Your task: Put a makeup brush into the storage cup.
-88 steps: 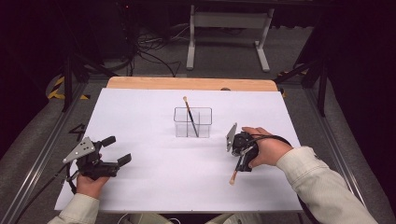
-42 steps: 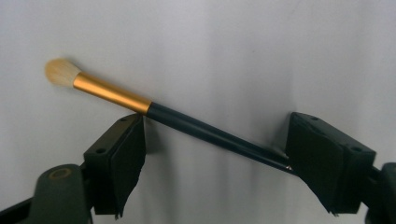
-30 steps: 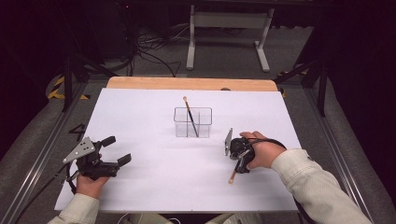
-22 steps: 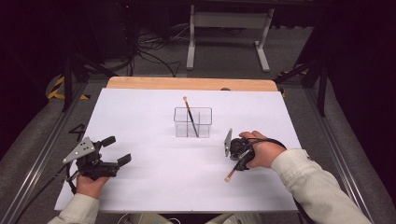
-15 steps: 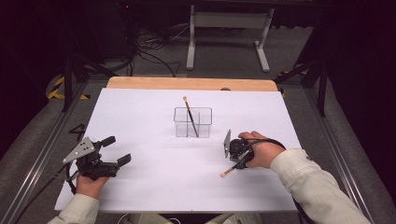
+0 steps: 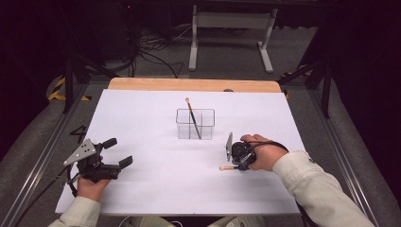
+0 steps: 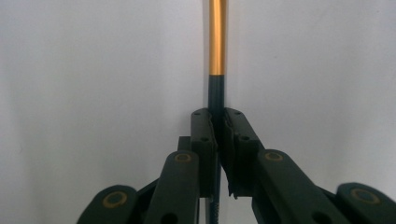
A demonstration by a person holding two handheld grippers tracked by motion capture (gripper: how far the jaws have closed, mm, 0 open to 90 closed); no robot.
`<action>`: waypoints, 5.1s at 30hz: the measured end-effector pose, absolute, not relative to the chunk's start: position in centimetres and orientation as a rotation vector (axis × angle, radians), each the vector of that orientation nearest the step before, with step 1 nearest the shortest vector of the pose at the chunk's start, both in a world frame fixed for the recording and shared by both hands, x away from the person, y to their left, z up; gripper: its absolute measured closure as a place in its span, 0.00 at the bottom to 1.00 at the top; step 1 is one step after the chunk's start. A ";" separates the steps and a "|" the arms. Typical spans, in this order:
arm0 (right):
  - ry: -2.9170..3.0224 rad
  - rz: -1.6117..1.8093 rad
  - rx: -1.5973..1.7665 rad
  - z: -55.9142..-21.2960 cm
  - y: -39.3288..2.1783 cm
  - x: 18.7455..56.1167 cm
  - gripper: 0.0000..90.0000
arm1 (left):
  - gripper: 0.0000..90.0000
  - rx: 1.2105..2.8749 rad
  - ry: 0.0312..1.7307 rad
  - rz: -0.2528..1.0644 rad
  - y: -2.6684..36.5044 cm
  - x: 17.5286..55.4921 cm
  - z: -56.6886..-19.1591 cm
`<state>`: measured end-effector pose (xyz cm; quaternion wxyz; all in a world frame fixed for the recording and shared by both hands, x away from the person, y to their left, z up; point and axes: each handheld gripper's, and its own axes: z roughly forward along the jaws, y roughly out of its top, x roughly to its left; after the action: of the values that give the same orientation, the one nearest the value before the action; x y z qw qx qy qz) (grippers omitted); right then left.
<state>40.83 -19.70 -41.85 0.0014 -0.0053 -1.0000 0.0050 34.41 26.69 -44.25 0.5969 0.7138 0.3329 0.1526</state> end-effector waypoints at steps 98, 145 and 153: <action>-2.881 -1.718 -0.527 -31.7 -24.6 40.2 0.93 | 0.00 1.655 0.774 0.357 26.7 34.4 -44.3; -2.602 -2.251 -0.703 -33.1 -21.0 42.9 0.93 | 0.00 1.643 0.755 0.357 27.1 34.0 -44.3; -2.614 -2.242 -0.704 -33.3 -19.2 44.2 0.93 | 0.00 1.644 0.759 0.360 27.1 33.9 -44.3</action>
<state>44.22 -19.22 -33.34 -0.1856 -0.1968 -0.7307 -0.6268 33.95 27.11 -44.30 0.6035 0.7101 0.3277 0.1553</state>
